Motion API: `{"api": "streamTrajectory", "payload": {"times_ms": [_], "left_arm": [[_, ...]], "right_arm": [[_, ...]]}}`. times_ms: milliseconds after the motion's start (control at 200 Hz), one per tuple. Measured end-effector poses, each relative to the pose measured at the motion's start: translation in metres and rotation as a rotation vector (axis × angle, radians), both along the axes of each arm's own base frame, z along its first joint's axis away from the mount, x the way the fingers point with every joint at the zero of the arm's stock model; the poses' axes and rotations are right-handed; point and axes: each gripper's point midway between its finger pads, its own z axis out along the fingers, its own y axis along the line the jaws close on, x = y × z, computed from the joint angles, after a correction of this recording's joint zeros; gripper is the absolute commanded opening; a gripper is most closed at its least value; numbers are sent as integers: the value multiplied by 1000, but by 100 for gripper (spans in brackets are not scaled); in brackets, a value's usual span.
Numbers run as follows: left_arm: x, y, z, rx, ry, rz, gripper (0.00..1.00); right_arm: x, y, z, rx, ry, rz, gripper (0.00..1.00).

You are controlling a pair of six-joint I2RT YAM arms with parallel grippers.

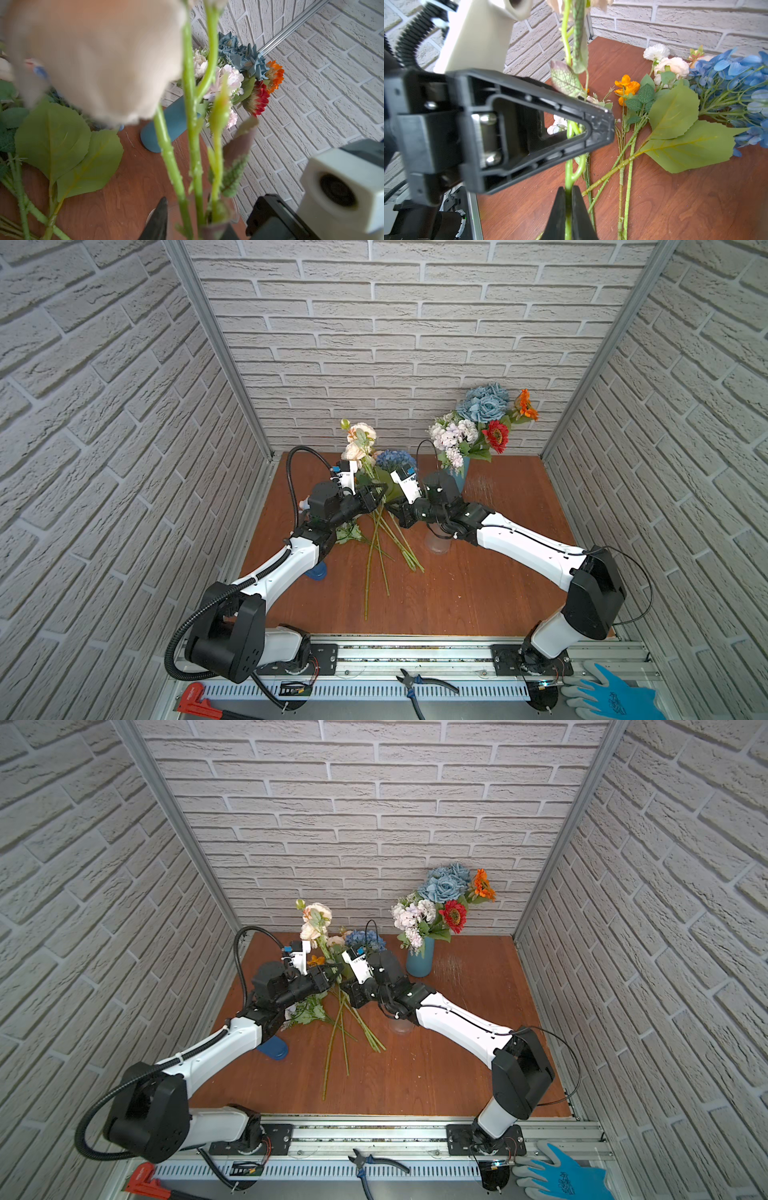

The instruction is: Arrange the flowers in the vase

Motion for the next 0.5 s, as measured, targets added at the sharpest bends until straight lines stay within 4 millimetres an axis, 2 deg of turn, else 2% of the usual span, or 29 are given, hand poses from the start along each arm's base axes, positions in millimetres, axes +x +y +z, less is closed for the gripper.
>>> {"api": "streamTrajectory", "payload": {"times_ms": [110,165,200,280,390,475,500], "left_arm": [[-1,-3,7,-5,-16,-13,0],[-1,-4,9,-8,-18,-15,0],[-1,-4,11,-8,-21,-16,0],[0,-5,15,-7,-27,-16,0],[3,-5,24,5,-48,-8,0],[3,-5,42,10,-89,-6,0],[3,-6,47,10,-101,-7,0]], "right_arm": [[0,0,-1,-2,0,-3,6],[1,-1,1,0,-5,-5,8],[1,-1,2,1,-8,-8,16],[-1,-5,5,-5,-23,-11,47],[-8,-19,13,-24,-55,-35,74],[-13,-37,24,-42,-88,-90,97],[-14,-45,27,-51,-100,-112,99]]}}
